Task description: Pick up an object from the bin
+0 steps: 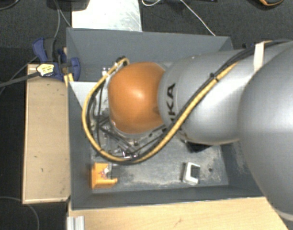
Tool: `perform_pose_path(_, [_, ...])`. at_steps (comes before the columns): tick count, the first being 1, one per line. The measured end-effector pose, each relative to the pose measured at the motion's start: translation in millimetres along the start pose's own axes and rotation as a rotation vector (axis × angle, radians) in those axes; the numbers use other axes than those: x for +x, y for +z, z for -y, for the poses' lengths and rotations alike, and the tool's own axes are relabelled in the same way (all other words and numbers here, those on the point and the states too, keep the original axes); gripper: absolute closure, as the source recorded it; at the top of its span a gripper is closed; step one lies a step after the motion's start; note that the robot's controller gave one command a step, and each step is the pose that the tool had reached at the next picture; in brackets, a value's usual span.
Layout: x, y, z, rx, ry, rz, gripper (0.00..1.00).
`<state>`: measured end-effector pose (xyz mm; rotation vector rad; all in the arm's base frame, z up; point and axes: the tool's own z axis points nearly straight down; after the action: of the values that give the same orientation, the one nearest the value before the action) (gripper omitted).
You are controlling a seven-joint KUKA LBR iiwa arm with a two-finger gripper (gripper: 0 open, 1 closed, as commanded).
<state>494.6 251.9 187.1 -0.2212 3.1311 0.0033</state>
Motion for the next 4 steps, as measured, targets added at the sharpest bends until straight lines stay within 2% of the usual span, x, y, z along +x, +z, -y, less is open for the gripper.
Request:
perform_pose_path(1, [11.9,35.4,7.0,-0.003,-0.292,-0.005,0.0])
perform_pose_path(2, [-2.9,36.7,-1.5,-0.002,-0.429,0.005,0.0])
perform_pose_path(3, [12.1,117.5,15.2,-0.003,-0.527,-0.001,0.0])
perform_pose_path(4, [-5.6,117.2,6.5,0.002,-0.783,0.003,1.0])
